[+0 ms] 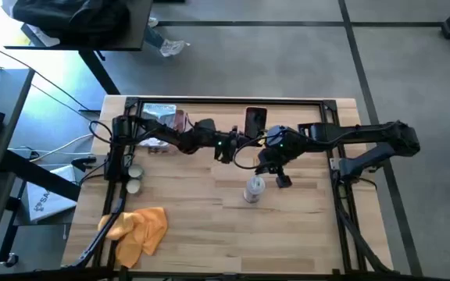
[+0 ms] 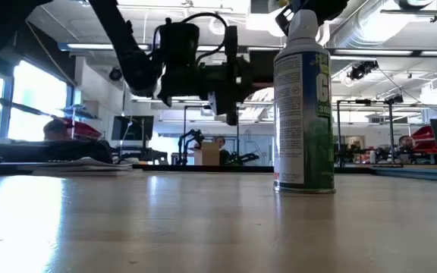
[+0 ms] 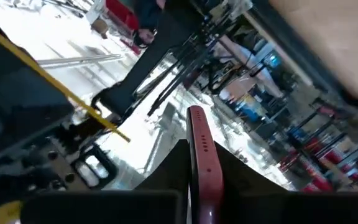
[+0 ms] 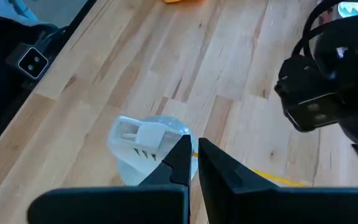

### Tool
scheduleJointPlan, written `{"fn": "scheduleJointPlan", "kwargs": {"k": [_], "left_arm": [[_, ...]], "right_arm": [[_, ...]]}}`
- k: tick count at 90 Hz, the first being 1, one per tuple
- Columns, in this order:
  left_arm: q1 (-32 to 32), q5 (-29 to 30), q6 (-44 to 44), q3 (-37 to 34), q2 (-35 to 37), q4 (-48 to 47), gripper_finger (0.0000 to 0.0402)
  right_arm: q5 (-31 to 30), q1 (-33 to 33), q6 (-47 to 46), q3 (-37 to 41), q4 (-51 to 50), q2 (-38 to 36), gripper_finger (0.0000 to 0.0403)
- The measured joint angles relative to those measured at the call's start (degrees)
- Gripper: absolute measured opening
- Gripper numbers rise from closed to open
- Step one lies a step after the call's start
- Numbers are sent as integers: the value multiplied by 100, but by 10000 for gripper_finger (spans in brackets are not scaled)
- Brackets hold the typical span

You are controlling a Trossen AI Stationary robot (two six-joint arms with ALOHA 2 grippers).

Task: Apply microfiber cloth
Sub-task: Spray the cellphone on the front and back using the spray bottle

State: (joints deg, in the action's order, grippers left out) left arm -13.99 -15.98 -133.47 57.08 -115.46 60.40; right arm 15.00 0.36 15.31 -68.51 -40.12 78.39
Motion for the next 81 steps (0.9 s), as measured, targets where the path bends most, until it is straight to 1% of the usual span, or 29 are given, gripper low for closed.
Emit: {"fn": "scheduleJointPlan", "kwargs": {"k": [11,19,32,41,48,64,74,81], "left_arm": [[-23,190,1423,-5,0,-106,12],[-59,291,2257,-4,0,89,12],[-168,577,3569,-4,13,713,12],[-229,710,4646,-4,97,745,12],[-252,749,5355,-4,157,729,12],[-250,796,6481,-4,282,669,12],[-259,897,6869,-4,297,646,12],[-261,958,7013,-9,297,630,12]], "right_arm": [[0,0,9,0,-21,0,0],[0,0,11,0,-37,0,0],[0,0,-2,0,-35,0,0],[-11,0,-3,0,-35,0,0],[-130,2,-1,-31,-59,0,0],[-286,9,85,-264,-245,13,0],[-449,23,127,-455,-339,13,0],[-704,90,127,-566,-470,13,0]]}}
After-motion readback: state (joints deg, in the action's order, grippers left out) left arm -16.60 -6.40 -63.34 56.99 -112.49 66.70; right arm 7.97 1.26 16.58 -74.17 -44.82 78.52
